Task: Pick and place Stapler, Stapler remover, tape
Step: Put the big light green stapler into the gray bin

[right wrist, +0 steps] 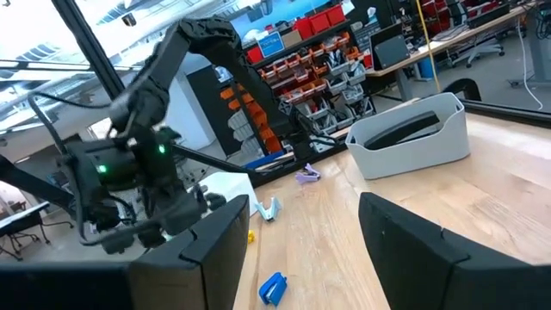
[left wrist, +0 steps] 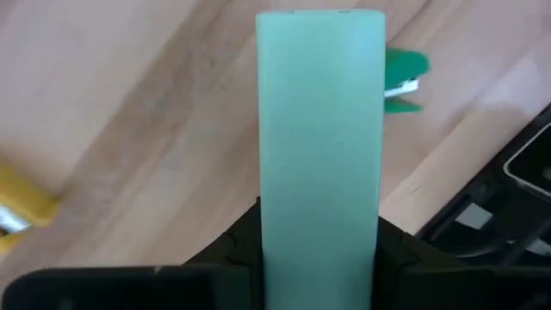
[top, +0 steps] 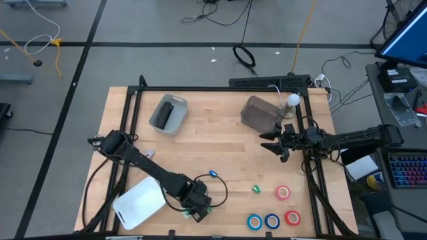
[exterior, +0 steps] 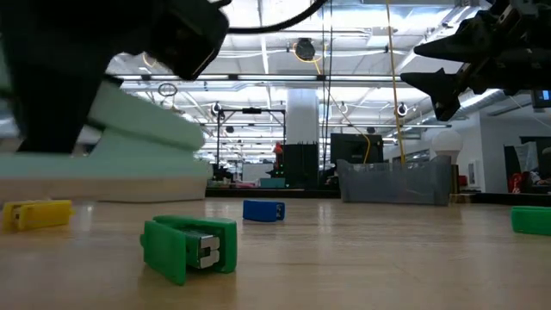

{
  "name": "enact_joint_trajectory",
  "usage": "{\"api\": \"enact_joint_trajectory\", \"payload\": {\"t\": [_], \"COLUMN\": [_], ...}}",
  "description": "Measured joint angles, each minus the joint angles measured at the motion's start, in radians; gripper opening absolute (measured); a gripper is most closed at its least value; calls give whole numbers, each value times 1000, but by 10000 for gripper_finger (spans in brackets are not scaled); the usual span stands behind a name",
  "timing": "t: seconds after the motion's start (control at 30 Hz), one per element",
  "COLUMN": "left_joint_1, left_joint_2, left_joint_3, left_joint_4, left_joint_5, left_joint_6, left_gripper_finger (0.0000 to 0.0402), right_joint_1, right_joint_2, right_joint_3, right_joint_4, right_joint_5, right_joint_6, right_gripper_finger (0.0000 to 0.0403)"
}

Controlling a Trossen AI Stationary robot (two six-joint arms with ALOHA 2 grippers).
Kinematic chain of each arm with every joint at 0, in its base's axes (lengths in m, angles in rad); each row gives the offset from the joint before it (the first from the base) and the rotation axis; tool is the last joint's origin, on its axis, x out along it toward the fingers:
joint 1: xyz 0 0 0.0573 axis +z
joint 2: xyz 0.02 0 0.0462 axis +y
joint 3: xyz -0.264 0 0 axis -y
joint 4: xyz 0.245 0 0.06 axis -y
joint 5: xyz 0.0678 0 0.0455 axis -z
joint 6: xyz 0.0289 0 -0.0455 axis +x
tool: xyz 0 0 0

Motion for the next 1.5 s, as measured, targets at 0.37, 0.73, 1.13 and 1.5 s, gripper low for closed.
{"api": "enact_joint_trajectory", "payload": {"t": [0.37,0.73,1.13,1.5], "left_joint_1": [70,218,533,773], "left_joint_2": [-1,-76,-259,-267], "left_joint_3": [292,492,412,175], "left_joint_4": [-408,-773,-783,-752], "left_joint_5": [-145,-496,-732,-656], "left_joint_6": [115,141,317,470], "left_gripper_finger": [115,116,116,117], "right_joint_1": [0,0,0,0], "right_joint_2": [0,0,3,3], "right_joint_3": [0,0,0,0], "right_joint_4": [-10,-16,-39,-43], "right_joint_5": [-3,-4,-5,-5], "right_joint_6": [0,0,3,3], "right_gripper_finger": [212,212,212,212]}}
